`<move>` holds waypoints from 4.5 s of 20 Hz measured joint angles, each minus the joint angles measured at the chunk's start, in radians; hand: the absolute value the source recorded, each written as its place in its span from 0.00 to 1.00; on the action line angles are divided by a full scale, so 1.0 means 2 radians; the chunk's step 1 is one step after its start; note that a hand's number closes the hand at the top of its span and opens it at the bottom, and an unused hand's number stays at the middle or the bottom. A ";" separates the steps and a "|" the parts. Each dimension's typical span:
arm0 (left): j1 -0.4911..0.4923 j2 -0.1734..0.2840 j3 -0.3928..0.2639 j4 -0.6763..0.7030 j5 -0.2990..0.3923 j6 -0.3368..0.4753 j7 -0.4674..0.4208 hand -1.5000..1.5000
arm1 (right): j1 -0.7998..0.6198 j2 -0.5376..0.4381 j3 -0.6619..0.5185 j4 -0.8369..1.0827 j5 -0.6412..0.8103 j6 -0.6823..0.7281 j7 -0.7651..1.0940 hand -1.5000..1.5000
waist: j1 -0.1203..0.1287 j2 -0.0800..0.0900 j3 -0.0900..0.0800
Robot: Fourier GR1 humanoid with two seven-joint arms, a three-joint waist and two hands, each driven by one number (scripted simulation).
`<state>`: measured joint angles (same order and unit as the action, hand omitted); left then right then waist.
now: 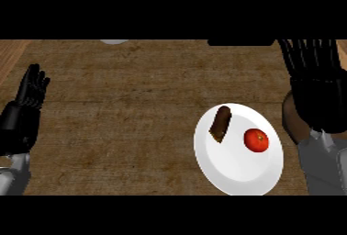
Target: Pick the tomato from the plate and place it in the pan
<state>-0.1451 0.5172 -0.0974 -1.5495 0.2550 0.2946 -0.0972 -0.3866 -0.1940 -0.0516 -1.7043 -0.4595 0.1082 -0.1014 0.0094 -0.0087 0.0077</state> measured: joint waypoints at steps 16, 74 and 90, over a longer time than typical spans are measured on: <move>-0.005 -0.054 -0.011 -0.002 0.050 -0.009 0.111 0.50 | 0.168 -0.165 -0.112 0.170 0.110 0.140 -0.167 0.00 | -0.011 0.006 -0.003; -0.003 -0.126 0.052 -0.019 -0.027 -0.072 0.156 0.50 | 0.073 -0.159 0.115 0.022 0.629 0.272 0.060 0.00 | -0.004 0.004 -0.004; -0.016 -0.145 0.078 -0.023 -0.045 -0.094 0.175 0.50 | 0.045 -0.092 0.118 0.140 0.710 0.224 0.005 0.00 | -0.003 0.004 -0.004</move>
<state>-0.1765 0.2266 0.0587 -1.5953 0.1648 0.1057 0.2521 -0.2957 -0.3790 0.1839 -1.4248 0.9598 0.5568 -0.0907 0.0028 0.0002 0.0001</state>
